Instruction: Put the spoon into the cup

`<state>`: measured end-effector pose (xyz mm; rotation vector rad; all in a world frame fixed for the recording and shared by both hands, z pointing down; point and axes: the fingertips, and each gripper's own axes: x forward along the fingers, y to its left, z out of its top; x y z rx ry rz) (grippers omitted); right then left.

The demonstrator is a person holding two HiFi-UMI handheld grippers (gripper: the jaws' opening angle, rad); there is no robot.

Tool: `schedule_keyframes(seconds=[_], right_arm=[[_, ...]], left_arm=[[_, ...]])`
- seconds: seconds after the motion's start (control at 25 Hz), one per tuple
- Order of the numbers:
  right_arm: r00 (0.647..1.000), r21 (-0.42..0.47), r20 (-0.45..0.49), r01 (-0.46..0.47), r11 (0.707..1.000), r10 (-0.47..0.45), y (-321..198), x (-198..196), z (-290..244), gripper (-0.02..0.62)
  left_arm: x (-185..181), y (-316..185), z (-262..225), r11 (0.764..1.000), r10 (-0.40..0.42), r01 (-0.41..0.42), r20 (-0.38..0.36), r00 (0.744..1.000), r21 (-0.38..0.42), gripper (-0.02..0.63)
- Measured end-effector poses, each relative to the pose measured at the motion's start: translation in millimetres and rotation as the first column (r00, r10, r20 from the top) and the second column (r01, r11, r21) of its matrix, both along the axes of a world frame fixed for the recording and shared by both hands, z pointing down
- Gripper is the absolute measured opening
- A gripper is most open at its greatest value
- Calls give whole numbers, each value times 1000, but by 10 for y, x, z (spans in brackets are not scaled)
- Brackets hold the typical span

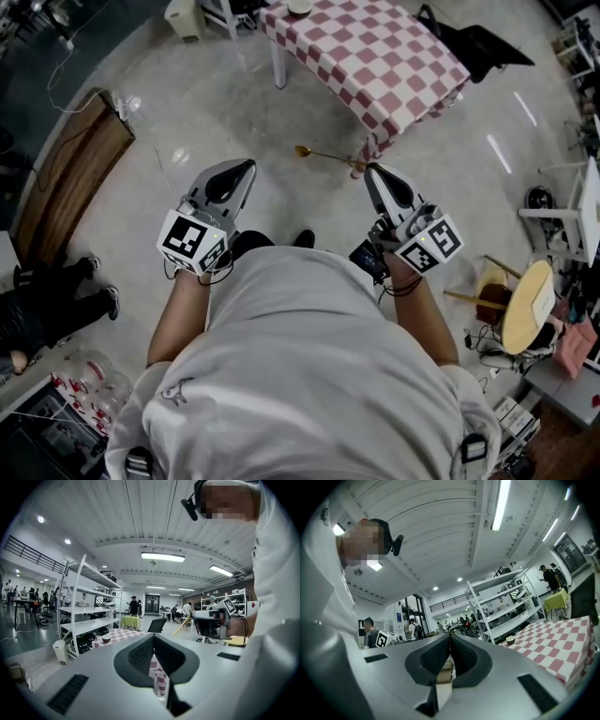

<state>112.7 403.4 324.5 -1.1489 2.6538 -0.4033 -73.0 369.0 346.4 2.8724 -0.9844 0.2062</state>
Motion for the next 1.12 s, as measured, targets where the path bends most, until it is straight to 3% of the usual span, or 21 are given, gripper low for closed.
schedule_keyframes(seconds=[0.4, 0.8, 1.12], right_arm=[[1000, -10, 4, 1, 1000, -1, -533, 189, 104, 34], [1000, -33, -14, -11, 999, 11, -1038, 9, 151, 34], [999, -33, -19, -42, 999, 41, -1748, -465, 103, 34]], left_arm=[[164, -483, 120, 1000, -10, 10, 3, 1000, -28, 14], [162, -1078, 217, 997, 60, -60, -7, 998, -41, 14], [-339, -1820, 189, 996, 72, -73, -21, 997, -45, 14]])
